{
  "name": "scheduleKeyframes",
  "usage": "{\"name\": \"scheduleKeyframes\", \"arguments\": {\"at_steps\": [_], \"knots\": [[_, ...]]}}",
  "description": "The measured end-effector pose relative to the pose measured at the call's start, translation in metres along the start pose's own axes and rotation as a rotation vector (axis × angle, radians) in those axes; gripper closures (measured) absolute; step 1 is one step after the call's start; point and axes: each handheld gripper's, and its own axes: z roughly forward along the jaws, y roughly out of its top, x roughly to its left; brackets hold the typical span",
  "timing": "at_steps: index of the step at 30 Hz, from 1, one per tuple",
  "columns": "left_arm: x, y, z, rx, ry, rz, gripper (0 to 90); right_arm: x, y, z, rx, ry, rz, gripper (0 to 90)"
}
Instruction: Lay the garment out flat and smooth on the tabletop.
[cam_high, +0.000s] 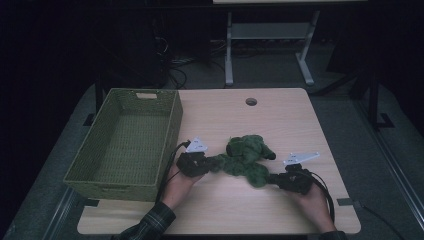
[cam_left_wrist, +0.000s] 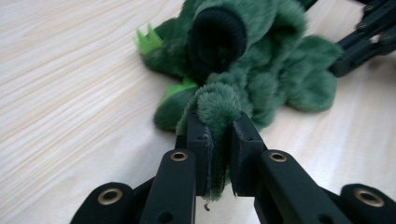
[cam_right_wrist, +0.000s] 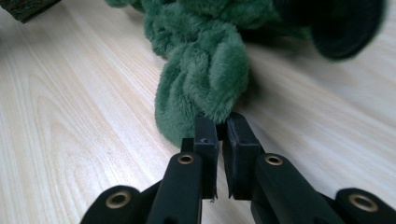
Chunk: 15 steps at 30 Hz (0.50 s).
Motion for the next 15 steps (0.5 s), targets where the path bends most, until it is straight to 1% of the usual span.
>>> {"name": "scheduleKeyframes", "arguments": {"at_steps": [1,2,4,5,7,8,10,13,15], "knots": [[-0.002,0.001,-0.002,-0.008,-0.011,-0.003,80.9,-0.002,0.0,-0.004,-0.005,-0.004,-0.01,84.9],[-0.004,0.002,-0.004,-0.011,-0.02,0.0,80.9,-0.002,0.0,-0.007,-0.009,-0.009,0.001,84.9],[-0.009,0.004,-0.01,-0.021,-0.041,-0.001,80.9,-0.003,0.0,-0.015,-0.014,-0.027,0.006,85.0],[-0.011,0.004,-0.012,-0.019,-0.057,0.003,80.9,-0.006,-0.001,-0.02,-0.027,-0.03,0.003,84.9],[-0.016,0.003,-0.015,-0.019,-0.084,-0.003,80.9,-0.008,-0.003,-0.029,-0.034,-0.052,0.0,84.9],[-0.018,0.002,-0.017,-0.014,-0.095,-0.004,80.9,-0.009,-0.004,-0.036,-0.039,-0.059,0.003,84.9],[-0.023,-0.001,-0.021,-0.003,-0.132,-0.011,80.8,-0.01,-0.005,-0.046,-0.054,-0.076,0.004,84.9],[-0.029,-0.007,-0.026,0.014,-0.169,-0.022,80.6,-0.011,-0.01,-0.061,-0.068,-0.087,0.012,84.9],[-0.034,-0.015,-0.028,0.032,-0.196,-0.028,80.6,-0.01,-0.016,-0.069,-0.07,-0.092,0.013,84.9]]}}
